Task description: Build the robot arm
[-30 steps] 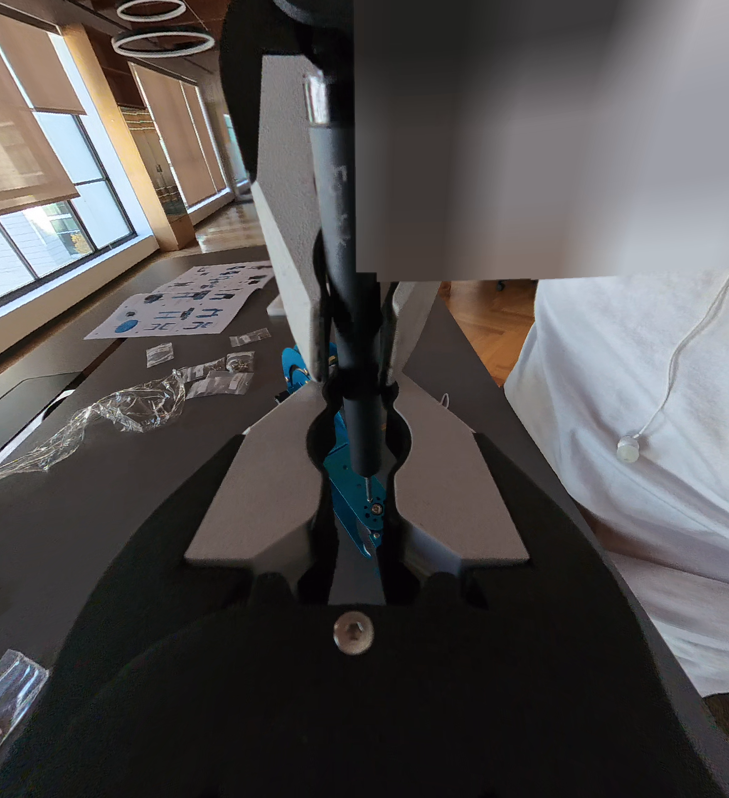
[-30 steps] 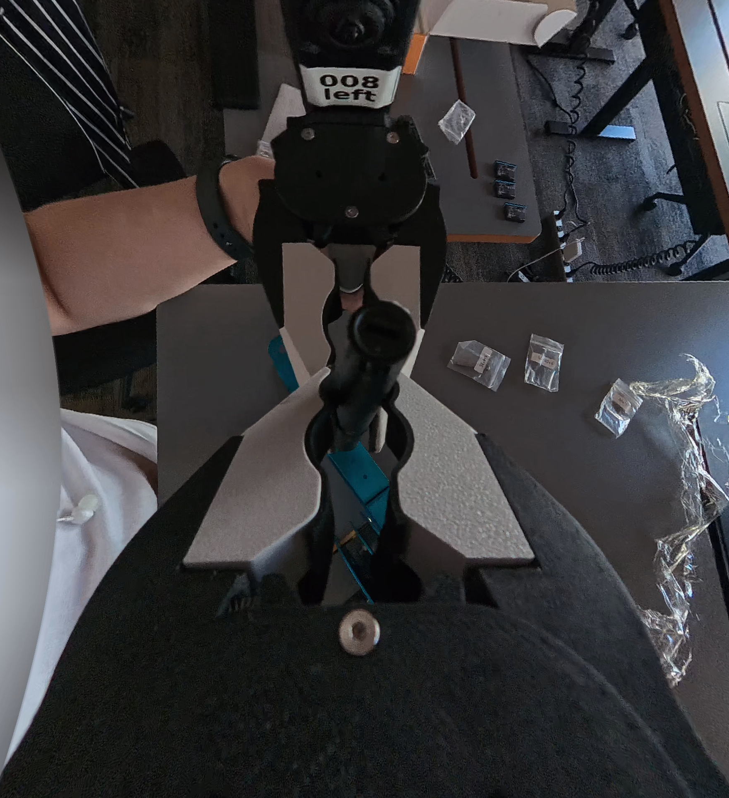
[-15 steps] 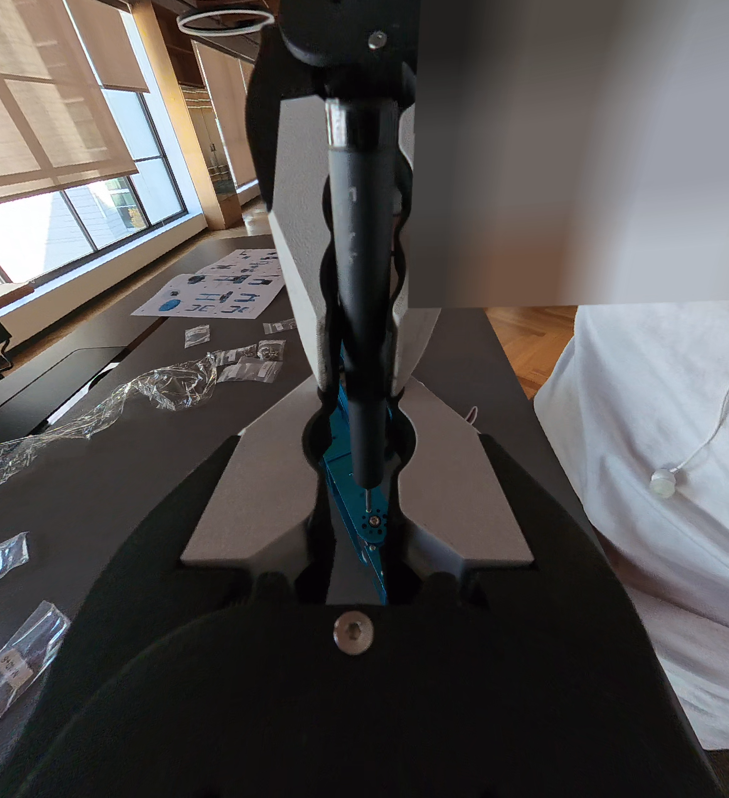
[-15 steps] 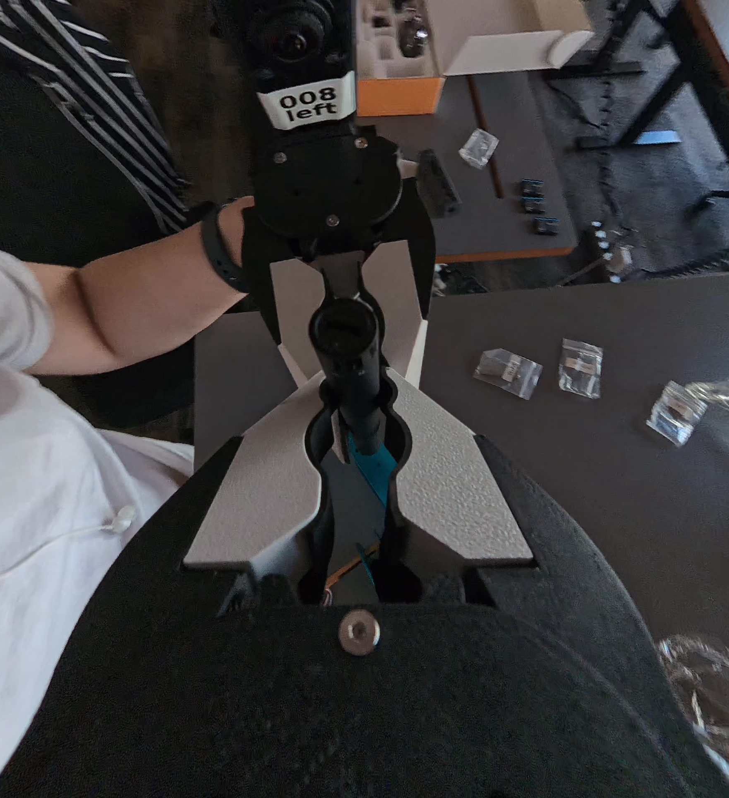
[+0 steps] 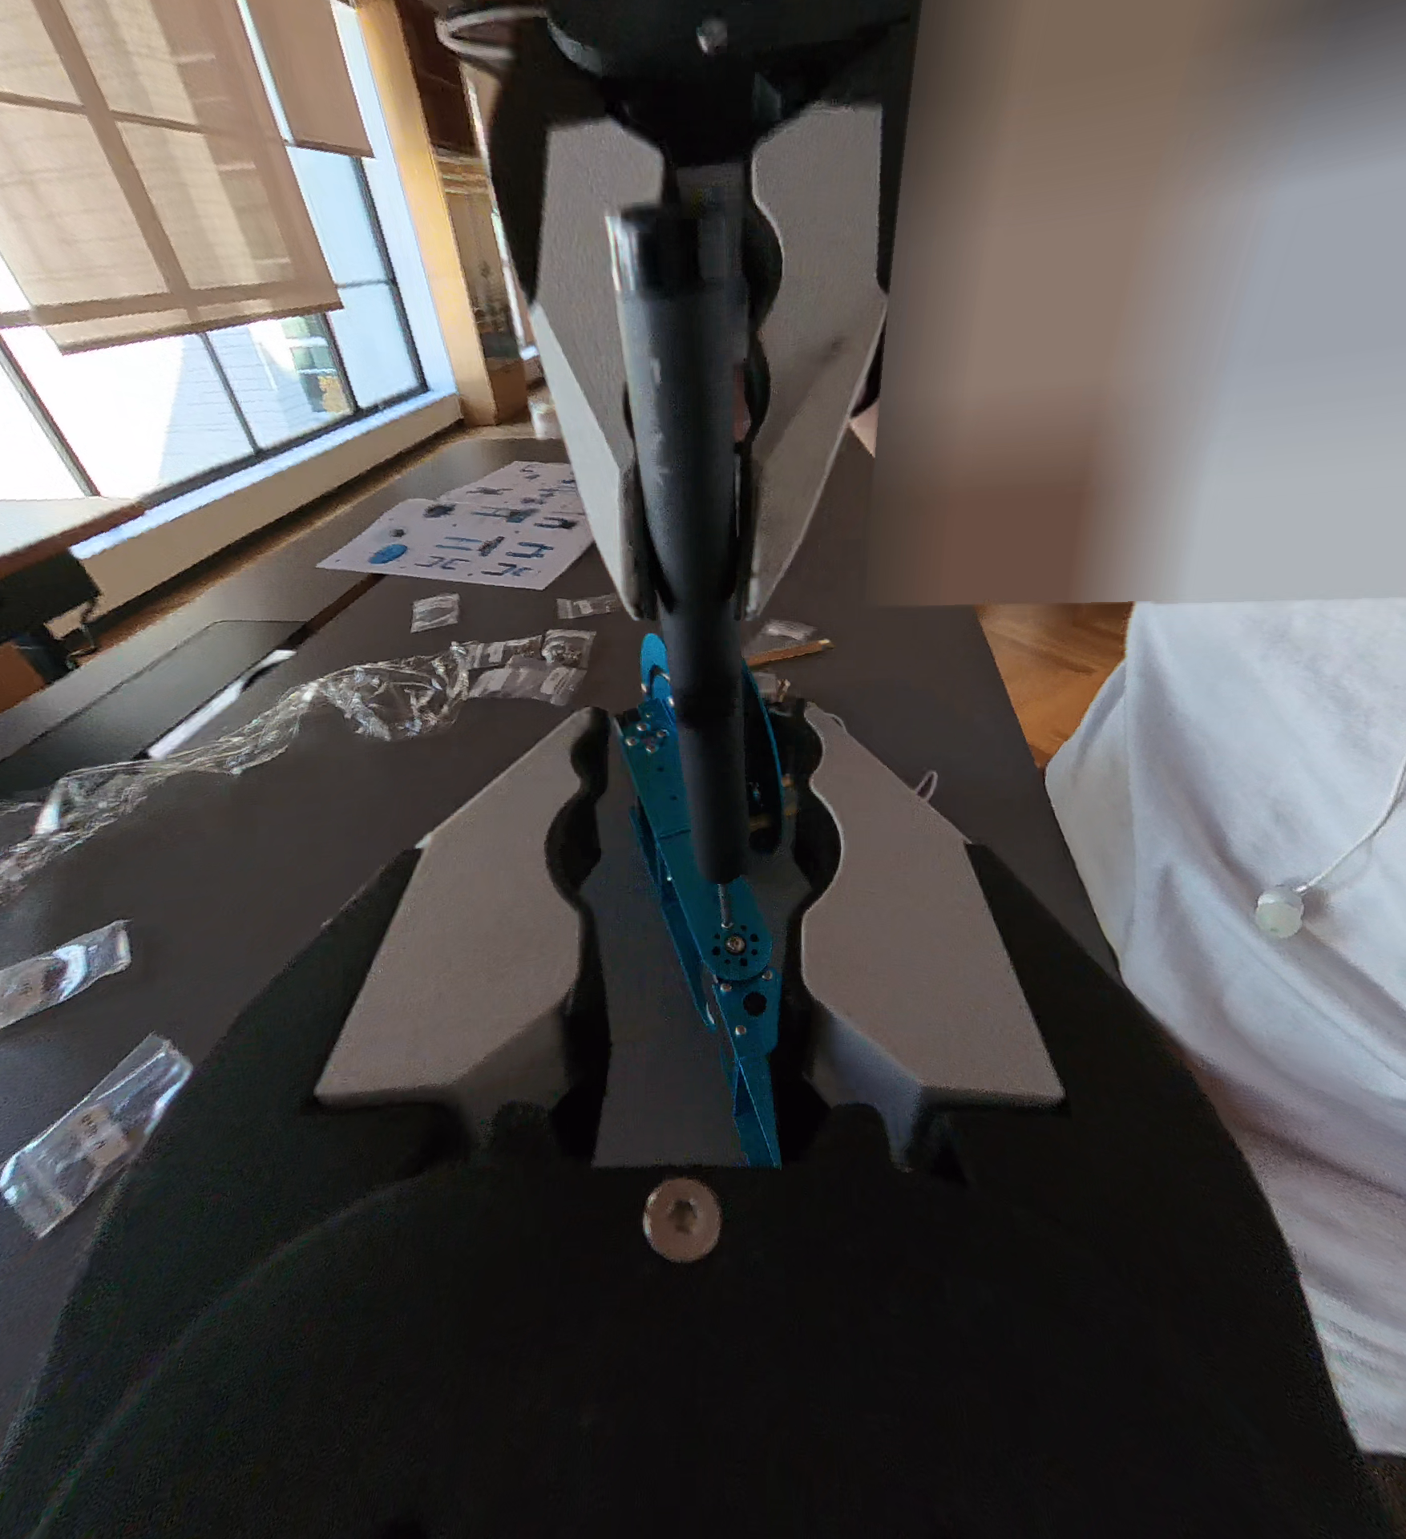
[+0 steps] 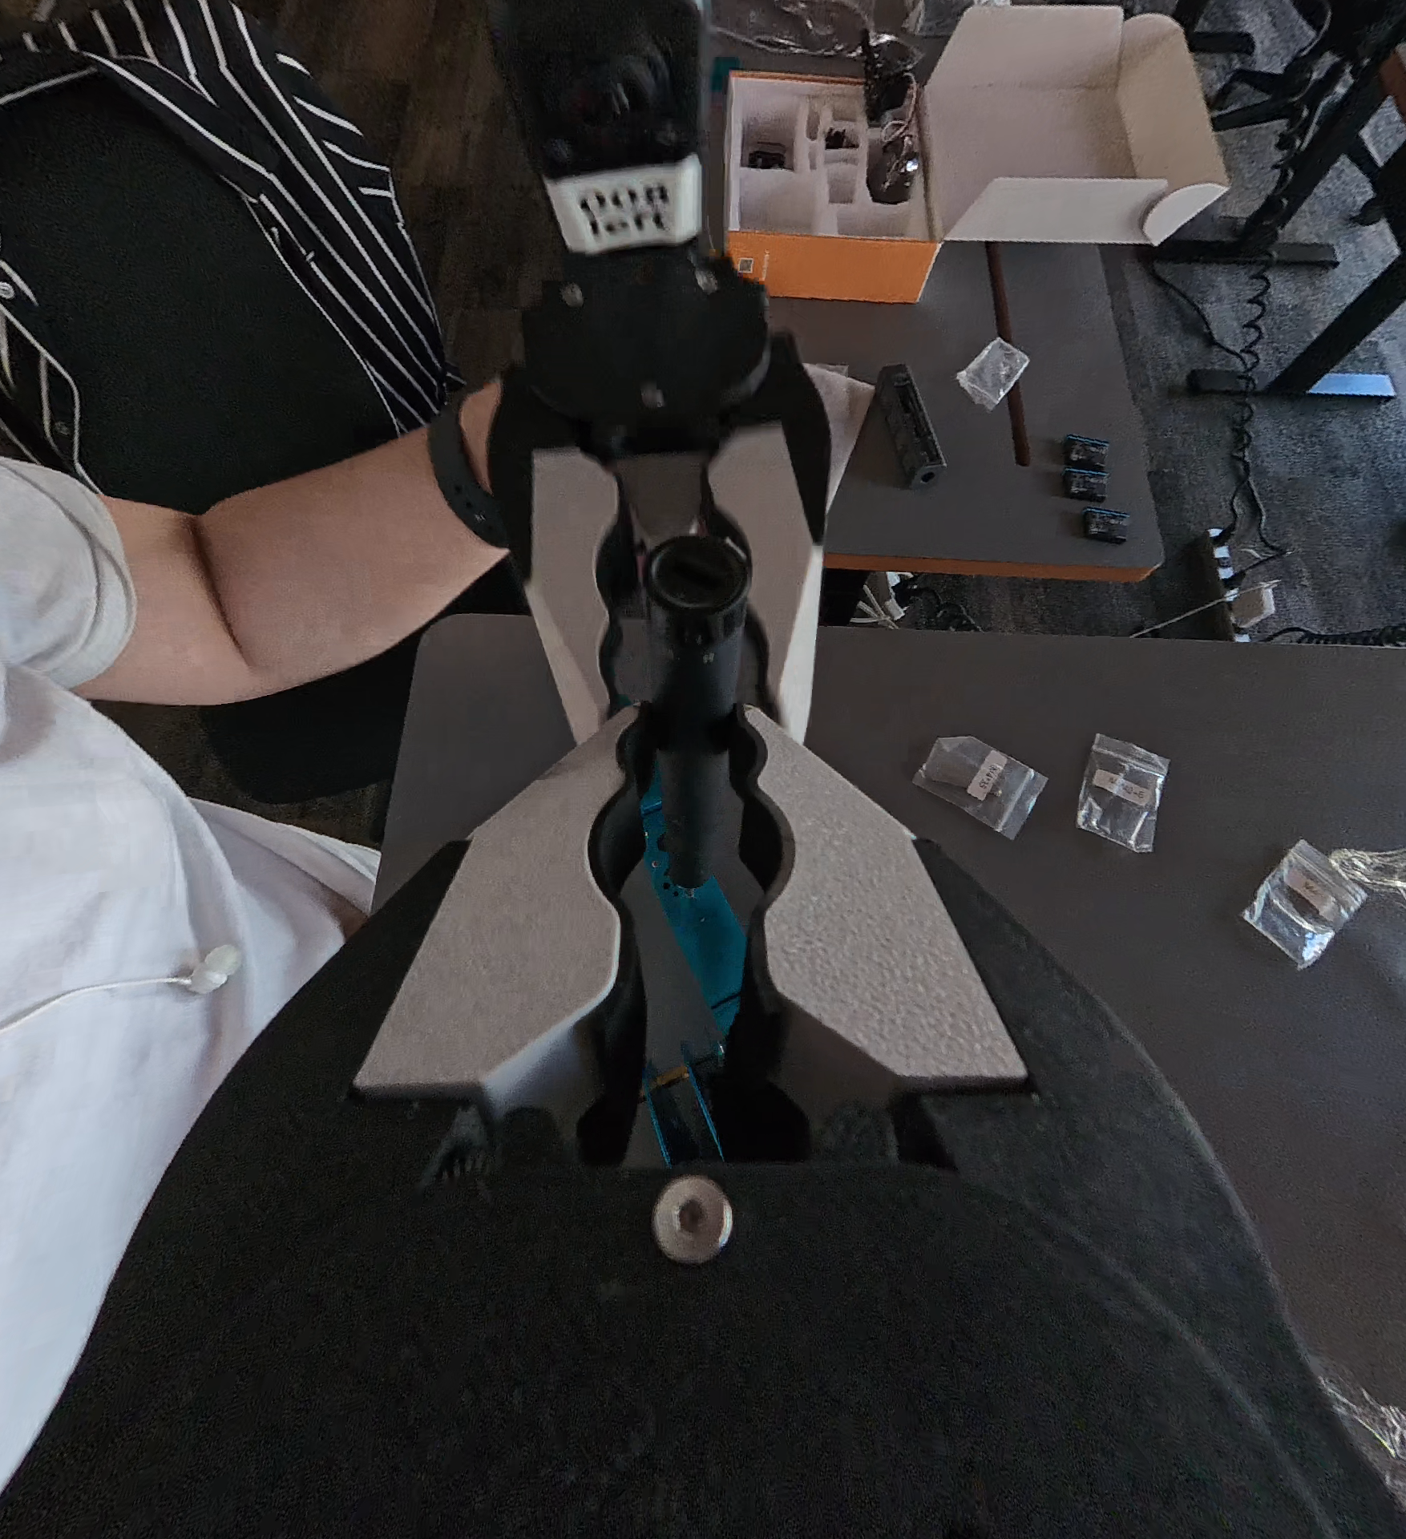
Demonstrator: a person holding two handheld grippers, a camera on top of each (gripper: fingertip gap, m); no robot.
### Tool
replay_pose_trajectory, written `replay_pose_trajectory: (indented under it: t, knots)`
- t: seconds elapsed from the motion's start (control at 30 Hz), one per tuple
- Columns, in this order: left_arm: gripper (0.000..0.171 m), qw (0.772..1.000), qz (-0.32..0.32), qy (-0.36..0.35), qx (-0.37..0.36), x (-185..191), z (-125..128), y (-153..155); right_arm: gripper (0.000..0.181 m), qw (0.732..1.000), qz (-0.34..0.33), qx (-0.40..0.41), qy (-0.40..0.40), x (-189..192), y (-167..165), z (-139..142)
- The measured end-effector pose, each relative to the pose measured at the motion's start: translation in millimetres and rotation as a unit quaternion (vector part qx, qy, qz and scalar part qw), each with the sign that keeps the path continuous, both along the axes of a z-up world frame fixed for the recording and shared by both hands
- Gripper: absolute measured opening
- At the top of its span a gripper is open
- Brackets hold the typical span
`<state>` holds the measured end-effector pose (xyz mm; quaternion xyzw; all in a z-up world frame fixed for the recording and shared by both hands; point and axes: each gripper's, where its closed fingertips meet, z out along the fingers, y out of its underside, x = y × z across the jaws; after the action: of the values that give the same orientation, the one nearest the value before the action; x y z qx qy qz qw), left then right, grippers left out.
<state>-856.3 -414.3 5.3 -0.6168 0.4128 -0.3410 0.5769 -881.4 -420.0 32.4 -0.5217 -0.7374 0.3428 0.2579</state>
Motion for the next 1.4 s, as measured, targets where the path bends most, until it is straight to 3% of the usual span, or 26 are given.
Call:
replay_pose_trajectory:
  t: [0.13, 0.27, 0.4, 0.43, 0.5, 0.77, 1.03, 1.2, 1.23, 1.4]
  knots:
    - [0.039, 0.994, 0.052, -0.090, 0.028, -29, 56, -10, 0.017, 1.000, -0.012, 0.011, 0.009, 1, -1, 0]
    - [0.037, 0.989, 0.075, -0.125, 0.002, -19, 94, -13, 0.017, 0.999, -0.027, 0.026, 0.021, 2, -2, 0]
    - [0.044, 0.983, 0.165, -0.071, -0.030, -11, 81, 5, 0.017, 0.998, -0.049, 0.033, 0.032, 3, -1, 1]
    - [0.039, 0.983, 0.168, -0.073, -0.032, -8, 80, 6, 0.017, 0.997, -0.053, 0.034, 0.034, 3, 0, 1]
    - [0.016, 0.985, 0.143, -0.089, -0.037, 2, 81, 0, 0.017, 0.997, -0.055, 0.031, 0.038, 5, 1, 1]
    - [0.016, 0.987, 0.122, -0.102, -0.024, 3, 81, -2, 0.017, 0.997, -0.048, 0.031, 0.042, 3, -2, 1]
    - [0.016, 0.993, 0.050, -0.104, -0.004, 0, 80, -9, 0.018, 0.987, -0.122, 0.069, 0.072, 0, -2, 1]
    - [0.026, 0.994, 0.071, -0.078, -0.009, 7, 70, -5, 0.018, 0.986, -0.134, 0.066, 0.077, -3, 0, 1]
    - [0.016, 0.994, 0.091, -0.067, -0.003, 6, 68, 0, 0.018, 0.985, -0.135, 0.067, 0.078, -3, -1, 1]
    - [0.016, 0.996, 0.081, -0.048, 0.003, 7, 67, -2, 0.019, 0.992, -0.078, 0.068, 0.069, 2, -4, -4]
